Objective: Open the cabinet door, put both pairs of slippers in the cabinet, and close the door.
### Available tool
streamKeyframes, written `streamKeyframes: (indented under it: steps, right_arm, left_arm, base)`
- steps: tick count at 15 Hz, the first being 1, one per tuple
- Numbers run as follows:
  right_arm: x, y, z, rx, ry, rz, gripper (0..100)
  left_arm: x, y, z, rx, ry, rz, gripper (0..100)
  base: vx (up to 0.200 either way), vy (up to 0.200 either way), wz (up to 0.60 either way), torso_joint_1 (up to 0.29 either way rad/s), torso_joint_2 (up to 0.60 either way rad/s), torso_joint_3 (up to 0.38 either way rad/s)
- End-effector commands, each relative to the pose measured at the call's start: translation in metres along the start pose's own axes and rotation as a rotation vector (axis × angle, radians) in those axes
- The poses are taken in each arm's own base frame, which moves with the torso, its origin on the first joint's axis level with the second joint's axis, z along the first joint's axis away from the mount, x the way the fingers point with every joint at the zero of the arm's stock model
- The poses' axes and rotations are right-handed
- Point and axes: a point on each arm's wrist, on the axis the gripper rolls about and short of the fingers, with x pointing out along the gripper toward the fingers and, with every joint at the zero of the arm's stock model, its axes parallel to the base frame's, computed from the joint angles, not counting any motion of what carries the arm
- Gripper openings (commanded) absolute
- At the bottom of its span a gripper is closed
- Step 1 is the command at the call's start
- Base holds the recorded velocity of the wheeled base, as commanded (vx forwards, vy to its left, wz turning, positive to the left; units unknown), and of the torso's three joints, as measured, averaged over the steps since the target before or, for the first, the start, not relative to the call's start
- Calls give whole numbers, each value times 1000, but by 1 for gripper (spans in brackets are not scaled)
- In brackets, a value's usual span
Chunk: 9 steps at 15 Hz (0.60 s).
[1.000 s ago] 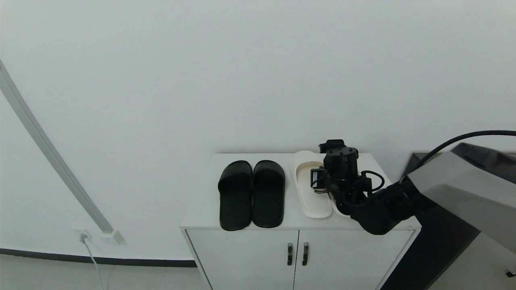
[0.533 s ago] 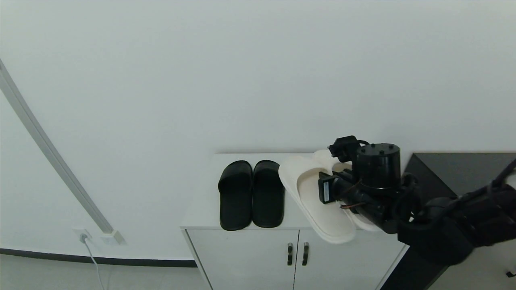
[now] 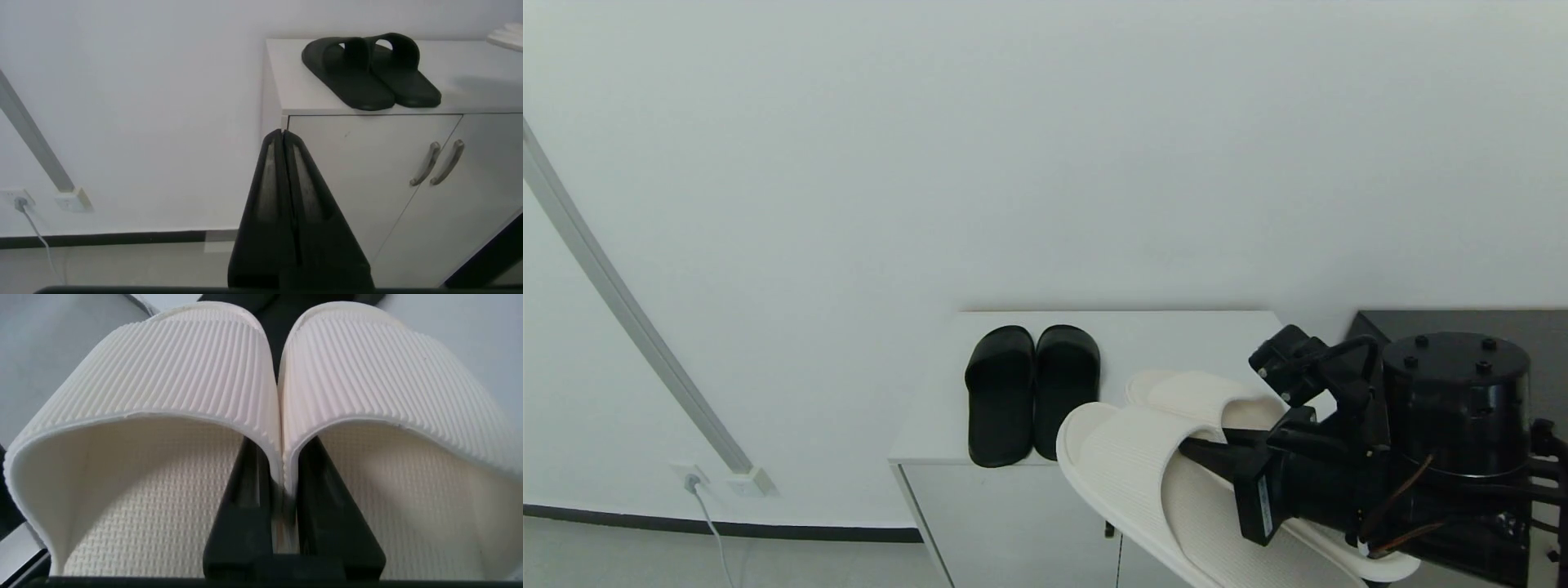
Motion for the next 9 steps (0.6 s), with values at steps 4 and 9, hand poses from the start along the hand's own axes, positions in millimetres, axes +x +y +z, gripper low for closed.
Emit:
streamKeyframes:
  steps: [4,9]
  right_arm:
    - [-4,4,-4,-7,9,20,0]
    - [-5,3,-10,-6,24,15,0]
  left_arm:
    - [0,0,0,0,0,0,0]
    - [0,0,0,0,1,0,0]
  base:
    - [-150,0,0,3,3,4]
    - [-80,0,0,7,2,-1]
